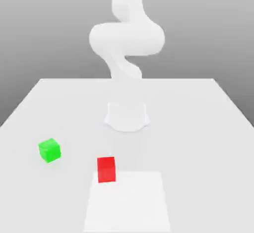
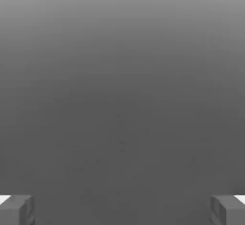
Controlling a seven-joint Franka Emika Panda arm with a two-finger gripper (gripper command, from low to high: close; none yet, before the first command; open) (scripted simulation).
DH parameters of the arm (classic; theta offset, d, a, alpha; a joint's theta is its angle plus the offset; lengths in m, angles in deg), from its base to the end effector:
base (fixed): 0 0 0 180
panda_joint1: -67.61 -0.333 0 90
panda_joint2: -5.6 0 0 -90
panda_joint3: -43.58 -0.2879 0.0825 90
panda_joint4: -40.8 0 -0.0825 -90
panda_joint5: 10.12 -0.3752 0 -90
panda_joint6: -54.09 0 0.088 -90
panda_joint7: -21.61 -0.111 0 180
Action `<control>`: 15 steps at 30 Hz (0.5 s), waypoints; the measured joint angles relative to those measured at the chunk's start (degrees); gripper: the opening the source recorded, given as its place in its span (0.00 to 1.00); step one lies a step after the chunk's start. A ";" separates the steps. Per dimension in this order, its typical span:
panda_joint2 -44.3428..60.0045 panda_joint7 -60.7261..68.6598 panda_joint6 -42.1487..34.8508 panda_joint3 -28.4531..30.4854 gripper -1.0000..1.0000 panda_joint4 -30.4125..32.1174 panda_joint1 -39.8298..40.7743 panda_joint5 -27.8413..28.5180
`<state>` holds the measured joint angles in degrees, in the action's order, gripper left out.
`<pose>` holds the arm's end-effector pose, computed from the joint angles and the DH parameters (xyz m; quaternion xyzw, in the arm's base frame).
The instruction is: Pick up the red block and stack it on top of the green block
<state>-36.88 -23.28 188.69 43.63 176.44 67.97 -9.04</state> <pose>0.3850 -0.0032 0.6378 -0.8646 0.3567 -0.3306 0.1262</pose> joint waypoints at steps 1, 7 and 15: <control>1.66 0.48 1.37 0.10 0.50 1.86 0.19 0.50; 11.37 3.85 9.33 1.61 0.50 12.81 1.47 2.71; 25.85 10.68 21.14 6.33 0.50 28.78 2.49 3.65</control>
<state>-11.02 -12.60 209.82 49.96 205.22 70.46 -5.38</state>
